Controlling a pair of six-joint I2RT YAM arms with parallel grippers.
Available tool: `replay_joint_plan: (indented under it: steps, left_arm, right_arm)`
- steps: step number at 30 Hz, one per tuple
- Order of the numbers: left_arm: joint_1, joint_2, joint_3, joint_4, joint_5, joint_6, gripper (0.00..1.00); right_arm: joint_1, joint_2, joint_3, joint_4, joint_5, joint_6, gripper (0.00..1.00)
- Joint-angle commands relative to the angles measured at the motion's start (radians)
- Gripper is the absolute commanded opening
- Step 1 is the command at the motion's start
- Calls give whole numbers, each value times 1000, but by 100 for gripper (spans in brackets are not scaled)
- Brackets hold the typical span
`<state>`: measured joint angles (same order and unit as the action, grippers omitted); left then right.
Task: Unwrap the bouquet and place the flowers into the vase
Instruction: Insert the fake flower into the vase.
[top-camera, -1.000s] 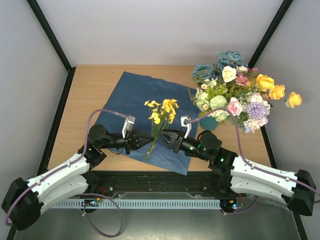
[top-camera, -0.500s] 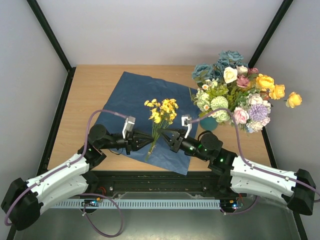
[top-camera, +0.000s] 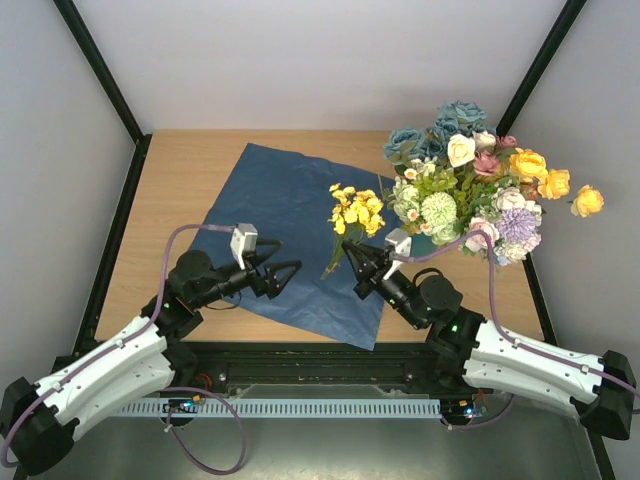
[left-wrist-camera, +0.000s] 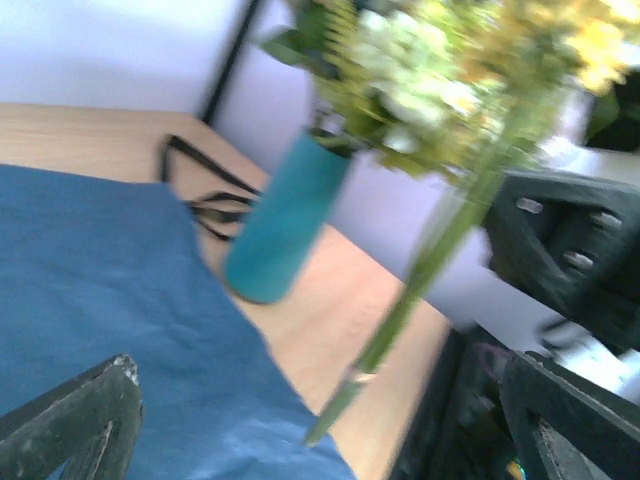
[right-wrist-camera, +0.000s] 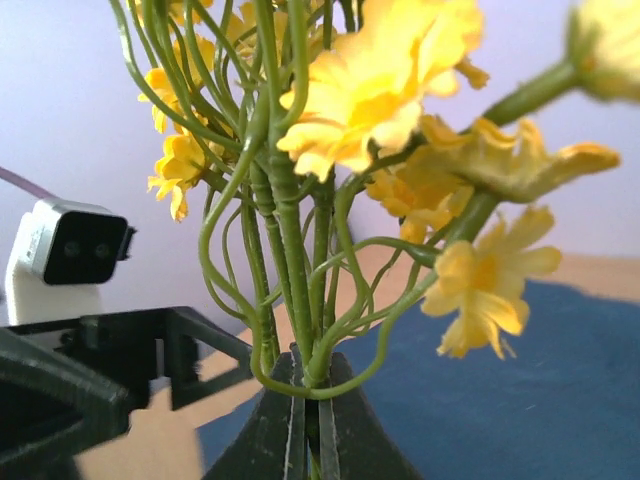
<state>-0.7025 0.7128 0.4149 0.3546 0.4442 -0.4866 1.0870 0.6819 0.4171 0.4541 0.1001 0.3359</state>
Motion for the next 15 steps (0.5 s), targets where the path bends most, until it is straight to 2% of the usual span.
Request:
replay_joint_plan:
  steps: [1, 7, 12, 15]
  left_arm:
    - [-3, -38, 55, -122, -421, 21, 99]
    - [-4, -65, 12, -62, -629, 29, 100]
    - [-5, -39, -157, 91, -672, 9, 99]
    - [-5, -16, -130, 71, -629, 27, 100]
  right_arm:
    - [4, -16, -14, 86, 191, -375, 1]
    - [3, 54, -68, 204, 477, -698, 1]
    - [-4, 37, -63, 262, 637, -777, 1]
    - [-12, 14, -134, 431, 766, -884, 1]
